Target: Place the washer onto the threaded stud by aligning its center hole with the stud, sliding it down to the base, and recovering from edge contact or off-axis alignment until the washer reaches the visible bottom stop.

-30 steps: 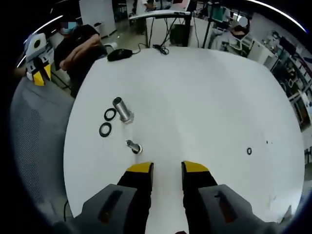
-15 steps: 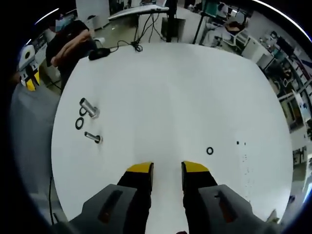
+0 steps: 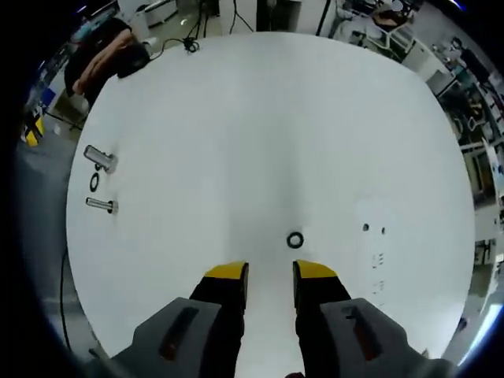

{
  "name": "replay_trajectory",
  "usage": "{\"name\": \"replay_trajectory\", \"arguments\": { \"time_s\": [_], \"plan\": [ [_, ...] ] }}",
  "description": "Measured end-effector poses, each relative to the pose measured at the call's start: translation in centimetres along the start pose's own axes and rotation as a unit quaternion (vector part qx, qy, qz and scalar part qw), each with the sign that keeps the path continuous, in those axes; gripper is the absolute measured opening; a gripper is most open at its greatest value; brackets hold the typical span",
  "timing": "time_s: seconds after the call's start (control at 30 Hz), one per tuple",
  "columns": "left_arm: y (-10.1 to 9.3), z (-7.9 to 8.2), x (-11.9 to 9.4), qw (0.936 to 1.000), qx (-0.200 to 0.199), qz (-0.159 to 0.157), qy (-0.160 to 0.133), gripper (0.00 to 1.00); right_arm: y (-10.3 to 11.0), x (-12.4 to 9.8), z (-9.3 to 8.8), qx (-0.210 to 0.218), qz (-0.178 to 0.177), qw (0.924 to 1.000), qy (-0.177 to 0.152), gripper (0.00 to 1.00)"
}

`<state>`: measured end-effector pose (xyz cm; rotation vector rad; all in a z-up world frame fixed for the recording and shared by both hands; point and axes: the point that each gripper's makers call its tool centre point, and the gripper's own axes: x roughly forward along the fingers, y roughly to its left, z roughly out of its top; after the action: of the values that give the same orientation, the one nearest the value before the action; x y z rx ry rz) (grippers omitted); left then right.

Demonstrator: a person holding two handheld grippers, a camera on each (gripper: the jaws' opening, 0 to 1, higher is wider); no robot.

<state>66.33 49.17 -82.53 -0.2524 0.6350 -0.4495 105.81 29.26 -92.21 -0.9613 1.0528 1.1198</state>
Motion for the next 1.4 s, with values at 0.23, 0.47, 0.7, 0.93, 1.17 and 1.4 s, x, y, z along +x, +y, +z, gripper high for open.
{"name": "replay_trajectory", "arguments": {
  "time_s": [0.23, 0.47, 0.7, 0.93, 1.17, 1.4],
  "plan": [
    [0.0, -0.2, 0.1, 1.0, 0.001, 0.002, 0.007, 0.06, -0.4, 3.1, -0.2, -0.016, 0.009, 0.9997, 0.017, 0.25],
    [0.2, -0.1, 0.1, 1.0, -0.003, 0.004, 0.005, 0.06, -1.3, 4.6, -0.4, -0.005, 0.016, 0.9996, 0.023, 0.25],
    [0.2, -0.1, 0.0, 1.0, -0.006, 0.002, 0.004, 0.04, -1.5, 4.7, -0.1, -0.002, 0.032, 0.9993, 0.017, 0.24],
    [0.2, -0.2, 0.0, 1.0, -0.004, 0.004, 0.006, 0.04, -2.0, 4.7, -0.2, -0.005, 0.037, 0.9993, -0.007, 0.19],
    [0.2, 0.0, -0.1, 1.0, -0.006, 0.005, 0.001, 0.04, -2.1, 4.8, -0.1, 0.006, 0.026, 0.9996, 0.008, 0.14],
    [0.3, 0.1, 0.0, 1.0, -0.007, 0.004, -0.001, 0.04, -0.6, 4.4, -0.1, -0.013, 0.039, 0.999, 0.017, 0.13]
  ]
}}
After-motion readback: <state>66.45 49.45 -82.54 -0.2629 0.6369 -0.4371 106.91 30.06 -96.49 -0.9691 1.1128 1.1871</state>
